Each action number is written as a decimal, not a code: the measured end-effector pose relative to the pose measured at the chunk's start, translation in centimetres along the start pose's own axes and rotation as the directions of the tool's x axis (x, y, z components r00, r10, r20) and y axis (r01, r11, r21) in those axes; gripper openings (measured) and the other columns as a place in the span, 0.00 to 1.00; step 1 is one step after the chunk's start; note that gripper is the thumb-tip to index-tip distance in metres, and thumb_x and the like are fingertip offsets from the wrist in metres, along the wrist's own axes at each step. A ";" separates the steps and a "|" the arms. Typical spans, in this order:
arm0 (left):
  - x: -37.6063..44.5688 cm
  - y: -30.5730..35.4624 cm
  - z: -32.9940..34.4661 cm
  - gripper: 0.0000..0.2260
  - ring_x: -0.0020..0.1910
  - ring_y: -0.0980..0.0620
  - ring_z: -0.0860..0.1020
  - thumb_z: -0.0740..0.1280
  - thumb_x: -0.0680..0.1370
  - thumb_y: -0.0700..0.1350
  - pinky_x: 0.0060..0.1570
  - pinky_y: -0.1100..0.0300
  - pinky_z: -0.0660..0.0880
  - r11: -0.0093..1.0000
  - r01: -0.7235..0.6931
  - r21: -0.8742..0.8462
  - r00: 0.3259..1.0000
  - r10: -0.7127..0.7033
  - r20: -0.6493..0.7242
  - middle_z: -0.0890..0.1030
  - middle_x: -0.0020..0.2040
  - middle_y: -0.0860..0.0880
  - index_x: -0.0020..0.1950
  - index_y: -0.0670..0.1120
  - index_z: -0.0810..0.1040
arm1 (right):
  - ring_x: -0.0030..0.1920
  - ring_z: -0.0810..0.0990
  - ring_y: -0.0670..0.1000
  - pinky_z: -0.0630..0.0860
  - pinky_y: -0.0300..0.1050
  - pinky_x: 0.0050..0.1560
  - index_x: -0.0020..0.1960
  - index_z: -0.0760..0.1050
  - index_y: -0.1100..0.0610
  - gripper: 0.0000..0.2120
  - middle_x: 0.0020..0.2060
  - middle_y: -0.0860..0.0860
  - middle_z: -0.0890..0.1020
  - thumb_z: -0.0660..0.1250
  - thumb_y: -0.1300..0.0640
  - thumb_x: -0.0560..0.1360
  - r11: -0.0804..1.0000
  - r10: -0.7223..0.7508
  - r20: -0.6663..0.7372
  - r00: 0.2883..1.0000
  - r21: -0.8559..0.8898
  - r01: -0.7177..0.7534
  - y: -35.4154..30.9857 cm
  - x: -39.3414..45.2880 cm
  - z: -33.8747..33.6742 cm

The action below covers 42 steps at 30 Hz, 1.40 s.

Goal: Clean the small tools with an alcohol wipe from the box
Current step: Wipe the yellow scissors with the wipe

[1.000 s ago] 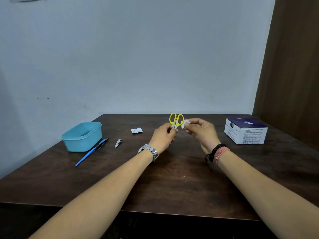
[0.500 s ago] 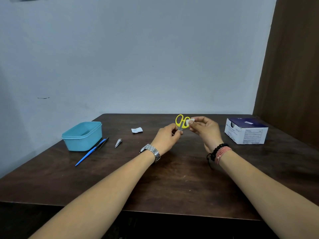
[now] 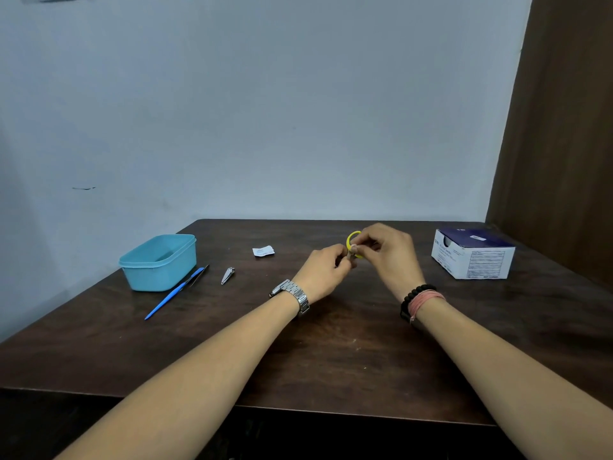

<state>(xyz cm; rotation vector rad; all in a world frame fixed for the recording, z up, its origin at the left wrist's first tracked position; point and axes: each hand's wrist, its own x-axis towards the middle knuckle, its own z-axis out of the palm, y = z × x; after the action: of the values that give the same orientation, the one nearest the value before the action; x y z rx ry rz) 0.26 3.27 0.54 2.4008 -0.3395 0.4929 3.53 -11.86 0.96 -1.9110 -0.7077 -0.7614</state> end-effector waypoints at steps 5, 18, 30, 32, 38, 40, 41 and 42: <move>-0.2 0.2 -0.1 0.10 0.34 0.50 0.74 0.58 0.79 0.42 0.39 0.55 0.70 1.000 -0.010 0.002 1.000 0.010 0.018 0.79 0.36 0.54 0.47 0.41 0.78 | 0.35 0.80 0.44 0.74 0.32 0.36 0.39 0.82 0.58 0.06 0.36 0.51 0.83 0.72 0.68 0.70 0.999 0.041 0.000 0.999 0.009 -0.041 0.1 0.4 -0.3; 0.2 -0.4 0.0 0.11 0.43 0.47 0.80 0.56 0.79 0.43 0.46 0.49 0.76 0.999 0.038 0.027 0.999 -0.038 -0.008 0.84 0.43 0.52 0.38 0.49 0.72 | 0.34 0.79 0.41 0.74 0.34 0.37 0.40 0.81 0.55 0.06 0.34 0.45 0.82 0.73 0.64 0.71 0.993 0.016 0.034 0.999 -0.113 -0.012 0.8 0.5 -0.7; 0.3 -0.5 -0.2 0.11 0.40 0.51 0.78 0.56 0.79 0.42 0.46 0.53 0.76 0.997 0.073 0.033 0.997 -0.072 -0.033 0.85 0.45 0.53 0.38 0.46 0.72 | 0.35 0.78 0.42 0.75 0.41 0.40 0.40 0.81 0.51 0.05 0.32 0.44 0.82 0.74 0.60 0.70 0.975 0.027 0.060 0.998 -0.221 -0.013 1.4 0.5 -0.8; 0.3 -0.5 -0.2 0.11 0.41 0.50 0.79 0.56 0.79 0.42 0.46 0.53 0.76 0.997 0.069 0.037 0.997 -0.068 -0.022 0.84 0.43 0.53 0.41 0.43 0.75 | 0.34 0.77 0.40 0.71 0.37 0.38 0.40 0.81 0.51 0.06 0.31 0.42 0.80 0.74 0.61 0.70 0.974 0.023 0.082 0.996 -0.225 -0.004 1.7 0.4 -1.1; 0.3 -0.4 -0.4 0.12 0.43 0.43 0.79 0.56 0.79 0.43 0.46 0.51 0.75 0.994 0.062 0.091 0.998 -0.061 -0.020 0.83 0.42 0.47 0.43 0.46 0.78 | 0.36 0.77 0.40 0.74 0.37 0.40 0.41 0.82 0.50 0.07 0.35 0.44 0.83 0.74 0.62 0.70 0.982 -0.060 0.196 0.979 -0.162 0.092 0.7 0.1 0.2; 0.3 -0.4 -0.4 0.11 0.41 0.45 0.78 0.56 0.79 0.43 0.45 0.52 0.75 0.994 0.062 0.085 0.998 -0.060 -0.022 0.83 0.40 0.51 0.39 0.48 0.74 | 0.36 0.79 0.41 0.75 0.37 0.40 0.41 0.82 0.51 0.07 0.36 0.45 0.83 0.73 0.62 0.70 0.987 -0.041 0.139 0.989 -0.146 0.062 0.8 0.3 0.2; 0.3 -0.4 -0.3 0.11 0.40 0.47 0.77 0.56 0.79 0.42 0.45 0.53 0.74 0.995 0.058 0.080 0.998 -0.056 -0.018 0.82 0.40 0.53 0.39 0.47 0.73 | 0.36 0.79 0.41 0.75 0.36 0.40 0.41 0.82 0.52 0.06 0.35 0.45 0.83 0.73 0.63 0.71 0.990 -0.016 0.104 0.994 -0.139 0.031 0.9 0.4 0.0; 0.2 -0.3 -0.3 0.11 0.40 0.47 0.78 0.56 0.79 0.42 0.45 0.54 0.75 0.996 0.050 0.076 0.999 -0.049 -0.008 0.83 0.41 0.53 0.40 0.44 0.74 | 0.36 0.79 0.41 0.74 0.34 0.39 0.41 0.82 0.54 0.05 0.35 0.46 0.83 0.73 0.63 0.71 0.991 0.009 0.080 0.997 -0.130 0.001 1.0 0.4 -0.3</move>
<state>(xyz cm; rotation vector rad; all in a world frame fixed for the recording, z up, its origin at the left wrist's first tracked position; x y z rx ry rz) 0.52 3.67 0.65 2.4745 -0.2617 0.4992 4.49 -12.49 0.83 -2.0705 -0.7186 -0.7471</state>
